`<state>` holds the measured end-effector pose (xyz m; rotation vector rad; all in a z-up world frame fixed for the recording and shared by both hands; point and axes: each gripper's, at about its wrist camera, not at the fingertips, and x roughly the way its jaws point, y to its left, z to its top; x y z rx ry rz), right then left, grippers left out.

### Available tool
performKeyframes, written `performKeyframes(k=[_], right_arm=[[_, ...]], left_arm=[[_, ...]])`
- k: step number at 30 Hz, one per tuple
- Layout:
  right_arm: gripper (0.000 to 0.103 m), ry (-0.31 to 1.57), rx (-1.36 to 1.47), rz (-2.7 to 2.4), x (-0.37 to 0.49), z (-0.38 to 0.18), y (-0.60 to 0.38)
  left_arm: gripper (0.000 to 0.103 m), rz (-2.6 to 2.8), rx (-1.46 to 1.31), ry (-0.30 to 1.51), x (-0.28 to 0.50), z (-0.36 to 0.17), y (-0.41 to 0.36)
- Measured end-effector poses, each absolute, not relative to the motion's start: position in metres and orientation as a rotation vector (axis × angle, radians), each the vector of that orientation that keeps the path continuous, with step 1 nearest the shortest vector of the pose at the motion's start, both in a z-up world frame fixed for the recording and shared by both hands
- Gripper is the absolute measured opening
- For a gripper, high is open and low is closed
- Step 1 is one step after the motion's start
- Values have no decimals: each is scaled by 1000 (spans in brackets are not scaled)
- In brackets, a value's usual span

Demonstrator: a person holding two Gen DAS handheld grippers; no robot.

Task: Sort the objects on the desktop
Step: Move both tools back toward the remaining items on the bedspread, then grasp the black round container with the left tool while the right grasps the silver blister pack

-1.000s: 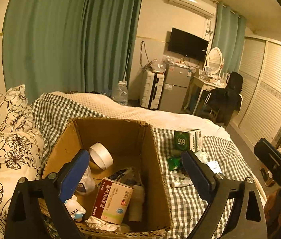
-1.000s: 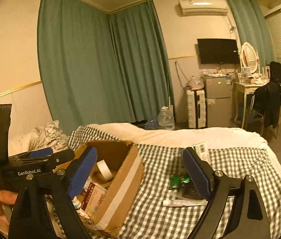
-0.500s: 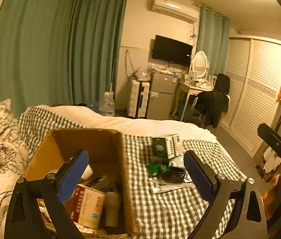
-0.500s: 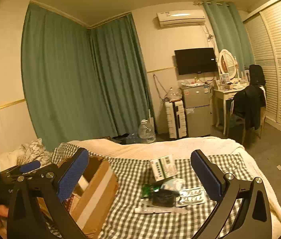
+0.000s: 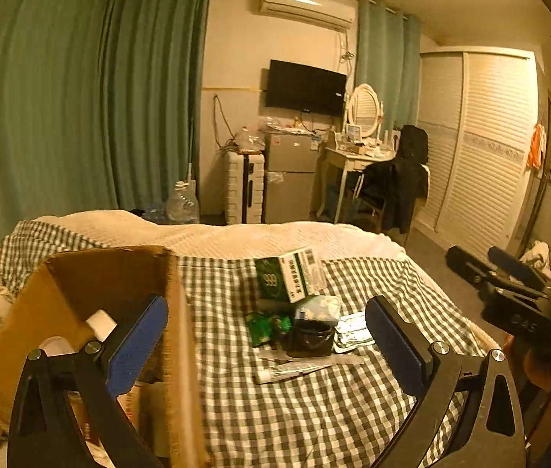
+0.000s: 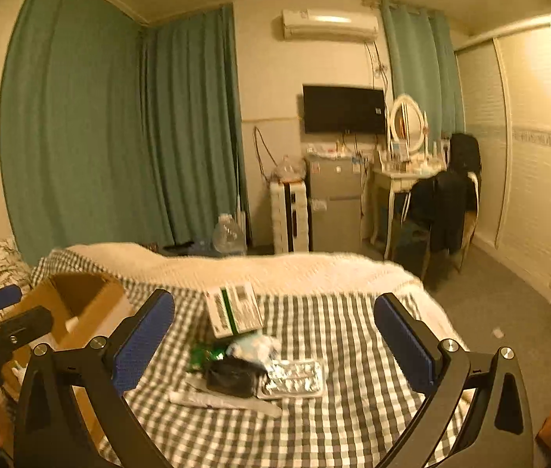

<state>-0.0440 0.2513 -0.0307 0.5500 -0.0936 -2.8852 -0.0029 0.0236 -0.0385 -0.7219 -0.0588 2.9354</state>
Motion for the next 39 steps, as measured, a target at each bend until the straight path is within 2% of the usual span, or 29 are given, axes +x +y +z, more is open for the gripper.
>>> performKeyframes(k=[4,16,23,27,39], right_arm=[[103,-135,614,-2914,-61,-50,272],[100,40,840,-2903,-104,-107,289],[85,-74,998,-2739,-128,-131,294],[64,-125,1089,-2668,-143,-149,291],[62,-257,1279,-2501,-172,-197,281]], left_arm=[[103,2909,-761,-27,-17,-52,43],[103,2837,-931,43,-62,-101,78],[103,2801,-1023,82,-91,-139,94],[103,2785,-1084,96,-104,-161,98],[103,2793,-1150,108,-142,-200,103]])
